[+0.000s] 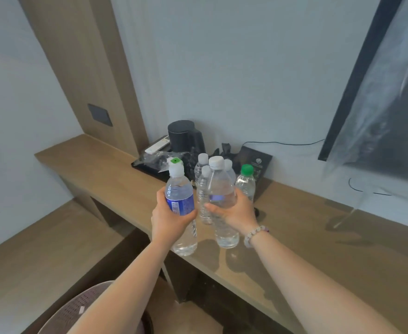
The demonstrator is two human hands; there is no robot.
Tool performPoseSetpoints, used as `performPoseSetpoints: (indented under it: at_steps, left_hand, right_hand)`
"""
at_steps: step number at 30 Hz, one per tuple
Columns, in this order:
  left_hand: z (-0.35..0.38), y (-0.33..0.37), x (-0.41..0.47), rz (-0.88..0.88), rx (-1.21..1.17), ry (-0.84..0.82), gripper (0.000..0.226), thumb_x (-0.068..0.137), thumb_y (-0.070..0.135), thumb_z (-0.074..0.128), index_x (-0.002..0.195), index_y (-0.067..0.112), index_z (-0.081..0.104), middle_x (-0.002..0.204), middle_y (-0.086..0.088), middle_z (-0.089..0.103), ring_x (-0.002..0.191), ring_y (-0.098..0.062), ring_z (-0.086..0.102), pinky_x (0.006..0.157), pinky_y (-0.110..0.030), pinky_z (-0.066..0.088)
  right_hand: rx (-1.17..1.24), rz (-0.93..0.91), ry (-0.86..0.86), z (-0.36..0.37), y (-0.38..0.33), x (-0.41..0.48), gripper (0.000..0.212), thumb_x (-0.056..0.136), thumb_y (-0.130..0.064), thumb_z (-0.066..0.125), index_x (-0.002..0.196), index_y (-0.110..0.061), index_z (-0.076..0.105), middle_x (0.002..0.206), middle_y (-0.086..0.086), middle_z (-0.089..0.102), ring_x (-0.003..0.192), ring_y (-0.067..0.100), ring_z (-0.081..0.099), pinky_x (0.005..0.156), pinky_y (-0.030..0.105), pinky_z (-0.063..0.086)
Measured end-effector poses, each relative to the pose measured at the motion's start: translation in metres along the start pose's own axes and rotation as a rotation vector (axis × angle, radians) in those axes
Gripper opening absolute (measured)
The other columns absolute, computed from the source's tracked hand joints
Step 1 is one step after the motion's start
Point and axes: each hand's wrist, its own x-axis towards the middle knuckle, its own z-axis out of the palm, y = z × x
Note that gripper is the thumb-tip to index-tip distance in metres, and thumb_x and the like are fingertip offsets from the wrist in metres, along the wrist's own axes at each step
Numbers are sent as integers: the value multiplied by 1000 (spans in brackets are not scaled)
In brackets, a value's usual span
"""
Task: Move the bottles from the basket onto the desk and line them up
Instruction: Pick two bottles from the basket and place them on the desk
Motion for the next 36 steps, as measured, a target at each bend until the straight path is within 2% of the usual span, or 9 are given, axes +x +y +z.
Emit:
performPoseSetpoints:
  at_steps: [3,7,11,15,21,24,29,32,36]
  left_hand:
    - [20,4,-11,-19,3,-16,83,66,25,84,132,21,34,120,4,57,96,-7,51,82,-26,45]
    - [34,1,-18,-26,23,5,83,63,23,85,130,21,36,121,3,54,106,-13,55,84,-28,46]
    - [40,-3,-13,-30,39,1,83,61,23,86,129,21,38,122,3,53,108,-14,54,85,-29,45]
    - [42,-6,-4,-41,46,-28,83,62,21,85,129,21,37,124,3,53,110,-15,53,87,-31,44]
    - [44,-17,14,-59,73,-60,81,62,23,84,128,22,37,114,7,54,99,-13,53,79,-29,44]
    - [42,-26,25,-85,106,-55,76,63,23,82,125,23,37,105,10,54,90,-13,52,73,-29,43]
    - [41,-41,51,-92,197,-35,74,59,21,82,121,21,41,99,6,49,99,-18,49,76,-34,47]
    - [44,-47,66,-112,198,-43,73,58,20,82,119,20,42,103,3,52,102,-20,47,81,-38,48]
    - [49,-51,80,-129,142,-45,75,59,19,85,120,18,42,108,2,53,104,-20,48,76,-32,43]
  right_hand:
    - [-13,31,45,-27,14,-6,73,53,-51,85,114,-28,53,108,-11,62,101,9,59,86,26,47]
    - [-25,69,96,-48,30,-13,67,53,-52,85,107,-31,51,106,-9,64,98,11,61,85,30,51]
    - [-49,93,120,-55,39,-17,64,54,-49,86,104,-29,50,99,-11,63,91,8,61,75,24,48]
    - [-38,130,163,-48,43,-15,63,57,-47,85,105,-27,50,100,-9,62,93,11,60,78,27,48]
    - [-83,150,102,-31,51,1,71,57,-44,86,113,-25,47,107,-10,60,102,13,60,87,33,50]
    - [-171,180,115,-19,54,8,80,55,-49,86,121,-24,48,113,-2,59,106,17,56,90,37,50]
    - [-263,247,237,0,52,24,79,48,-55,86,112,-20,55,112,4,57,105,22,55,89,35,48]
    - [-249,271,268,9,53,31,76,47,-47,89,110,-18,58,112,4,58,104,21,56,87,32,48]
    - [-229,271,295,20,54,39,65,47,-37,91,103,-19,62,105,-3,65,98,17,61,75,26,48]
